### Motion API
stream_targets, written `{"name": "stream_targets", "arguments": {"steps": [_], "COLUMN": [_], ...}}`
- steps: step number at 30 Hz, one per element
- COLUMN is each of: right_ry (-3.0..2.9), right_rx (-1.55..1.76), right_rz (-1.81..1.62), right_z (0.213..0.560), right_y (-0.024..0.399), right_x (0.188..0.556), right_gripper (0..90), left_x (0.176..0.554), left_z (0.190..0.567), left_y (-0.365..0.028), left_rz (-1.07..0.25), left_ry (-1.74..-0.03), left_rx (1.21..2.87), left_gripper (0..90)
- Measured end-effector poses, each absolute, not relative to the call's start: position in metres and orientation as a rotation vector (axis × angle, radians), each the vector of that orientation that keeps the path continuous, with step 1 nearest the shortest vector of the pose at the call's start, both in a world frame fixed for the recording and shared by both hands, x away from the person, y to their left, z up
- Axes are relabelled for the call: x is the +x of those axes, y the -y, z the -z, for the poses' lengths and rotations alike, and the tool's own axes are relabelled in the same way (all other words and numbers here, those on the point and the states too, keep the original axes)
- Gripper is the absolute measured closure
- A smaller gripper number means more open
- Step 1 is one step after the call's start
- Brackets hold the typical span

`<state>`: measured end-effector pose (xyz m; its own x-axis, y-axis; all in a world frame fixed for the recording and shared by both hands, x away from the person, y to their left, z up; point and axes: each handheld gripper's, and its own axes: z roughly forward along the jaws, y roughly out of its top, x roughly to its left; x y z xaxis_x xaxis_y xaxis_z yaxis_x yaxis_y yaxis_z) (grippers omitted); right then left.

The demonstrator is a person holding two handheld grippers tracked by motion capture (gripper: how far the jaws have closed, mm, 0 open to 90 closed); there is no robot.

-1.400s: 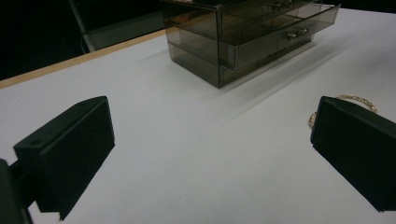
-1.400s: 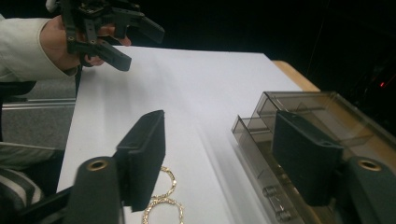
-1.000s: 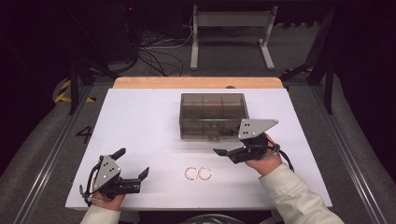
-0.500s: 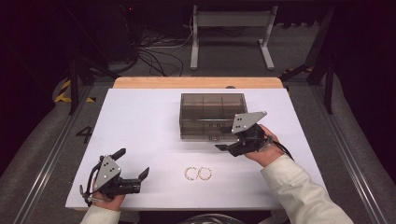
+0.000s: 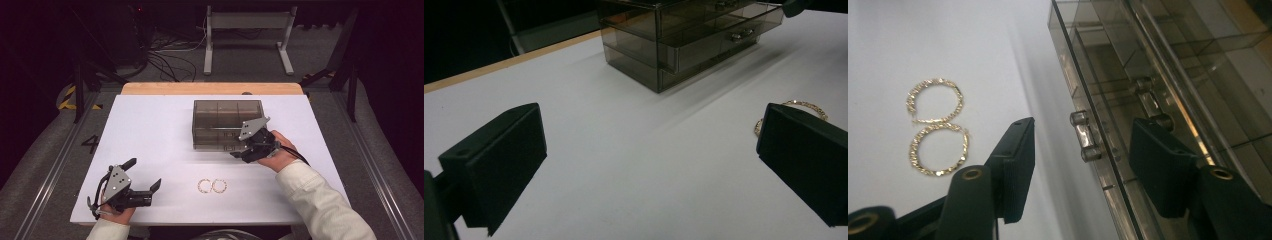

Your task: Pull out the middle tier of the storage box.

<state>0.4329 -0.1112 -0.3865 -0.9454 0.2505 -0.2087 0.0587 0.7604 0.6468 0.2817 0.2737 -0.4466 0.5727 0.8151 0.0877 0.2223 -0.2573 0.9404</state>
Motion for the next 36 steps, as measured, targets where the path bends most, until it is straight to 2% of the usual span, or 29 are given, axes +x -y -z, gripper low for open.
{"name": "stream_targets", "arguments": {"steps": [13,30,36], "right_ry": [-2.691,-2.659,-2.669], "right_rx": [0.246,0.256,0.243], "right_rz": [-0.857,-0.748,-0.732], "right_z": [0.404,0.420,0.417], "right_y": [0.101,0.091,0.091], "right_x": [0.442,0.448,0.447], "right_gripper": [48.1,65.6,65.2], "left_x": [0.282,0.282,0.282], "left_z": [0.446,0.446,0.446], "left_y": [-0.274,-0.274,-0.274], "left_rz": [-0.723,-0.719,-0.719], "left_ry": [-0.852,-0.853,-0.848], "left_rx": [1.782,1.779,1.780], "left_gripper": [0.5,0.5,0.5]}}
